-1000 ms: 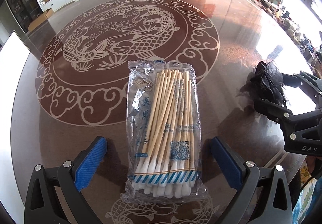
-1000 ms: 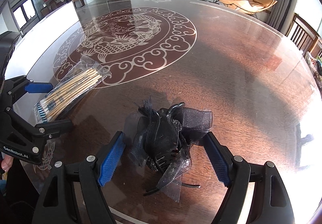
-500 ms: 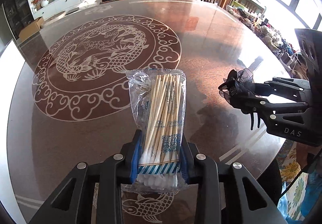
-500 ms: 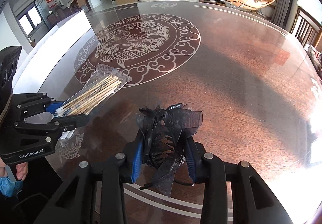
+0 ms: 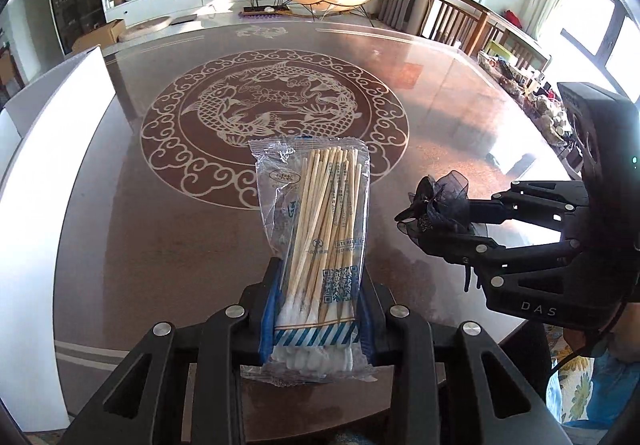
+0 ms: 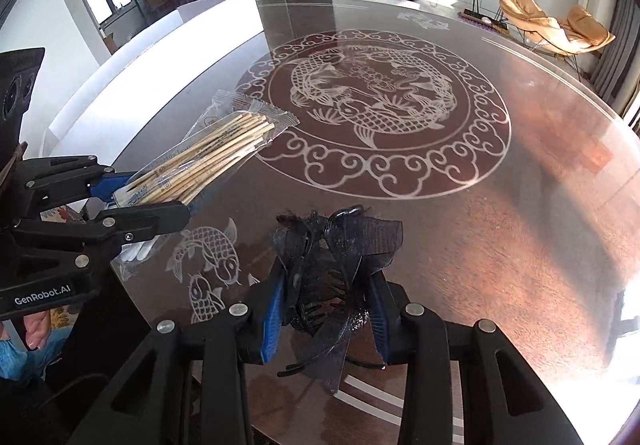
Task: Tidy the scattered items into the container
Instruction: 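Carry the swab bag and scrunchie over the box and open both grippers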
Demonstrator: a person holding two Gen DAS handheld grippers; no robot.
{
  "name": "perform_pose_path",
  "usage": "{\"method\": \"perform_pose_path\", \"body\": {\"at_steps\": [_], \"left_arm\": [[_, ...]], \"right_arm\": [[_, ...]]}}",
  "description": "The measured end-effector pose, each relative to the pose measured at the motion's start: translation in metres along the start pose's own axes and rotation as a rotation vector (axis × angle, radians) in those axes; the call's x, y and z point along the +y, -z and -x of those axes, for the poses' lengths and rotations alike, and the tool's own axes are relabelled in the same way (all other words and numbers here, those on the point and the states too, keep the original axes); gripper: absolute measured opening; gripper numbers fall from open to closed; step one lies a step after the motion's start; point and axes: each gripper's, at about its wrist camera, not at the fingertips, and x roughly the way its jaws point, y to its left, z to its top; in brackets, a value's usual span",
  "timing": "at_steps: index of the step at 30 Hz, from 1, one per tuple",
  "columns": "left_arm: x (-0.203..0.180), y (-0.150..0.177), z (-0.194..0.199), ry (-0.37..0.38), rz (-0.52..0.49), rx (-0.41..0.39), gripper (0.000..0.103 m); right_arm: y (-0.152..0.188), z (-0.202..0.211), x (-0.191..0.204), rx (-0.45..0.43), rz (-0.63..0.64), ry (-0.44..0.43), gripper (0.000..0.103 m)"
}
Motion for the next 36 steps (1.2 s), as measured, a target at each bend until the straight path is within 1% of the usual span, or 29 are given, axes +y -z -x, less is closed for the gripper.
{"method": "perform_pose_path", "body": {"at_steps": [3, 7, 10, 13, 16, 17, 19, 21, 23, 26, 28, 30, 31, 32, 33, 34, 35, 36], "left_arm": [[0.046, -0.01, 0.039, -0.037, 0.06, -0.058, 0.032], [0.124, -0.025, 0.091, -0.138, 0.145, -0.134, 0.032], [0.188, -0.034, 0.119, -0.216, 0.221, -0.168, 0.032], [0.249, -0.042, 0.134, -0.26, 0.312, -0.184, 0.032], [0.303, -0.048, 0.128, -0.306, 0.395, -0.17, 0.032], [0.319, -0.048, 0.122, -0.308, 0.426, -0.161, 0.032], [0.348, -0.043, 0.108, -0.306, 0.49, -0.136, 0.032], [0.367, -0.037, 0.092, -0.308, 0.533, -0.109, 0.032], [0.378, -0.029, 0.077, -0.303, 0.563, -0.081, 0.032], [0.387, -0.018, 0.058, -0.306, 0.579, -0.037, 0.032], [0.389, -0.012, 0.051, -0.318, 0.586, -0.015, 0.033], [0.389, -0.009, 0.045, -0.345, 0.595, 0.012, 0.034], [0.389, -0.007, 0.043, -0.358, 0.6, 0.029, 0.036], [0.389, -0.006, 0.041, -0.369, 0.606, 0.045, 0.042], [0.389, -0.005, 0.04, -0.38, 0.612, 0.06, 0.048], [0.386, -0.004, 0.04, -0.389, 0.614, 0.067, 0.064], [0.383, -0.005, 0.042, -0.402, 0.613, 0.064, 0.085], [0.38, -0.005, 0.045, -0.425, 0.607, 0.055, 0.093]], "right_arm": [[-0.037, 0.005, 0.036, -0.032, 0.083, -0.027, 0.037], [-0.1, 0.01, 0.097, -0.085, 0.202, -0.084, 0.037], [-0.154, 0.013, 0.149, -0.139, 0.282, -0.143, 0.037], [-0.209, 0.007, 0.2, -0.183, 0.355, -0.182, 0.037], [-0.262, -0.019, 0.244, -0.196, 0.408, -0.209, 0.038], [-0.278, -0.031, 0.254, -0.191, 0.414, -0.221, 0.038], [-0.304, -0.06, 0.272, -0.167, 0.415, -0.221, 0.038], [-0.324, -0.092, 0.282, -0.116, 0.406, -0.228, 0.038], [-0.334, -0.125, 0.289, -0.053, 0.394, -0.226, 0.038], [-0.338, -0.165, 0.296, 0.023, 0.4, -0.205, 0.038], [-0.337, -0.184, 0.297, 0.049, 0.415, -0.191, 0.038], [-0.336, -0.195, 0.298, 0.062, 0.412, -0.194, 0.041], [-0.336, -0.2, 0.298, 0.075, 0.408, -0.206, 0.053], [-0.335, -0.205, 0.297, 0.087, 0.407, -0.209, 0.074], [-0.334, -0.208, 0.297, 0.09, 0.415, -0.199, 0.079], [-0.333, -0.208, 0.297, 0.086, 0.43, -0.182, 0.08], [-0.333, -0.207, 0.297, 0.079, 0.444, -0.167, 0.08], [-0.332, -0.205, 0.296, 0.074, 0.453, -0.159, 0.08]]}}
